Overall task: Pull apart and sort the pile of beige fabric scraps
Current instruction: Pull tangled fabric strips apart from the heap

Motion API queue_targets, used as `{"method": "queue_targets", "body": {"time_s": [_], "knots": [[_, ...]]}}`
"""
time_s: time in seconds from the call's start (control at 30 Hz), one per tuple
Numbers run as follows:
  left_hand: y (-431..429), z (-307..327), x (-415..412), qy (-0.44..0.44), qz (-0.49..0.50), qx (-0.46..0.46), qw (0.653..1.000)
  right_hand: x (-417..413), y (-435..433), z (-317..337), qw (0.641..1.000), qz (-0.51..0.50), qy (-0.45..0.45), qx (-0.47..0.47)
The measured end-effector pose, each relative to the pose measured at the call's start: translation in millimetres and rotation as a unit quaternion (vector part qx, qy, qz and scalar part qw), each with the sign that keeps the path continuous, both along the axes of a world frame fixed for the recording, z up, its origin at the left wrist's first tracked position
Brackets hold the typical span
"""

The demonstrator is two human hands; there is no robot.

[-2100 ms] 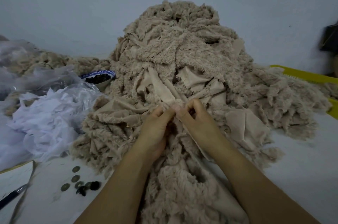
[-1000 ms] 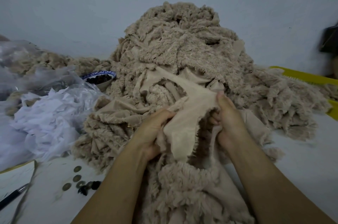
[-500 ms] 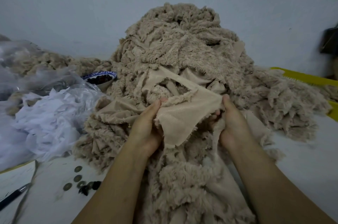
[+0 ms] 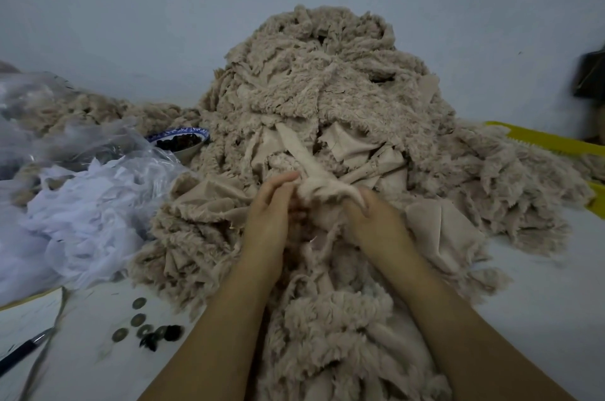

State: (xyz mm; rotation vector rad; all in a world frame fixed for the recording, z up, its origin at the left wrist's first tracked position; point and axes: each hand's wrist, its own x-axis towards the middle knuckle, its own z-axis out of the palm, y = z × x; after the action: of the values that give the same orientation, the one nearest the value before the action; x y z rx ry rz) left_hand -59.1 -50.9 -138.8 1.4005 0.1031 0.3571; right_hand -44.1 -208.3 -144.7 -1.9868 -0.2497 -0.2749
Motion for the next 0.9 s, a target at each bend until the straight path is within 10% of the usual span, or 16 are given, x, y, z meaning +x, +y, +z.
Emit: {"method": "queue_targets", "body": {"time_s": [0.33,0.6,0.9], "knots": [[3.8,-22.7,12.0,0.088,0.052,0.415,0.904,-2.4,-1.4,5.0,0.983,-0.156,-0.098,-0.007],[3.1,-12.7,4.4,-0.025,0.001,0.355,0.935,0.5,15.8,-8.6,0.998,0.054,0.007,-0.014],[-16.1,-12.5,-9.3,-0.066,-0.161,0.355,0.919,12.5,10.2,-5.0,0.992,-0.022,0.102,0.077]]}}
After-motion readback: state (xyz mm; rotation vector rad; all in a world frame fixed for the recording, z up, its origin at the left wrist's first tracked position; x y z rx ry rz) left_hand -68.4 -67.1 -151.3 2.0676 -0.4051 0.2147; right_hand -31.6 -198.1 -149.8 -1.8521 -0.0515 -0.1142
